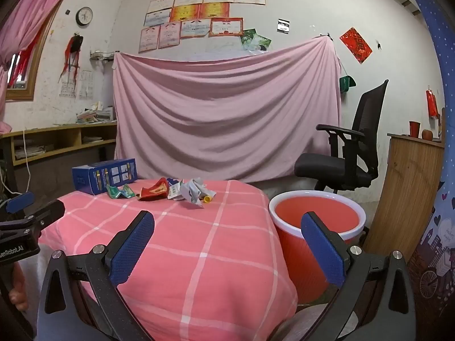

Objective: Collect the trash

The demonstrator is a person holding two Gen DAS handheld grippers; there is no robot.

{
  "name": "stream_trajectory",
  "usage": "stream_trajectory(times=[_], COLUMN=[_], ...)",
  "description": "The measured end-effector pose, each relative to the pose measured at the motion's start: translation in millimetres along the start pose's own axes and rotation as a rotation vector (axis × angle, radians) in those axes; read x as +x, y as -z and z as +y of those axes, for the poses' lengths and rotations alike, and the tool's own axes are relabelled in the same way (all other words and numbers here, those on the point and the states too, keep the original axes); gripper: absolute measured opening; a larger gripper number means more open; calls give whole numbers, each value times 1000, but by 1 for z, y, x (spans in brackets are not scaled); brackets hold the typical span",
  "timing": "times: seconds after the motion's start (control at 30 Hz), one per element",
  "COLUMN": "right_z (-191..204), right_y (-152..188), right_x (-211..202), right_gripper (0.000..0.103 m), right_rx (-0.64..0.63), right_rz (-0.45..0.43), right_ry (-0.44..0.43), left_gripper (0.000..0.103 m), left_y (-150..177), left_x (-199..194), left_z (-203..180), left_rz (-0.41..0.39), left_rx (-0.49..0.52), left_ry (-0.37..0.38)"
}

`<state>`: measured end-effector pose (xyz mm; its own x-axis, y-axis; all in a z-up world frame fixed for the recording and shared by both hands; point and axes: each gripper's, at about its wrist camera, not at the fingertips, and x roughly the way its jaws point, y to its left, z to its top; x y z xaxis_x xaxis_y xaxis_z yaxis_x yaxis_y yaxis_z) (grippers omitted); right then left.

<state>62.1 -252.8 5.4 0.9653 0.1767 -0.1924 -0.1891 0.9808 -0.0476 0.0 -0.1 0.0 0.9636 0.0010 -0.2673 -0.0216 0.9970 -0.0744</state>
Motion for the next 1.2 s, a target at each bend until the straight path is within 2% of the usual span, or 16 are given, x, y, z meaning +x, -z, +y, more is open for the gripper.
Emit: stream_trajectory(times=[1.2], right_z=[-1], right_y=[1], right_x=[1], right_gripper=[103], right_rx=[1], right_rz=[7], right_ry=[0], left_gripper=[100], left_y=[2], left_x=[2], left_z=[-1], left_rz=[2], left_rx=[6], left_ry=[9])
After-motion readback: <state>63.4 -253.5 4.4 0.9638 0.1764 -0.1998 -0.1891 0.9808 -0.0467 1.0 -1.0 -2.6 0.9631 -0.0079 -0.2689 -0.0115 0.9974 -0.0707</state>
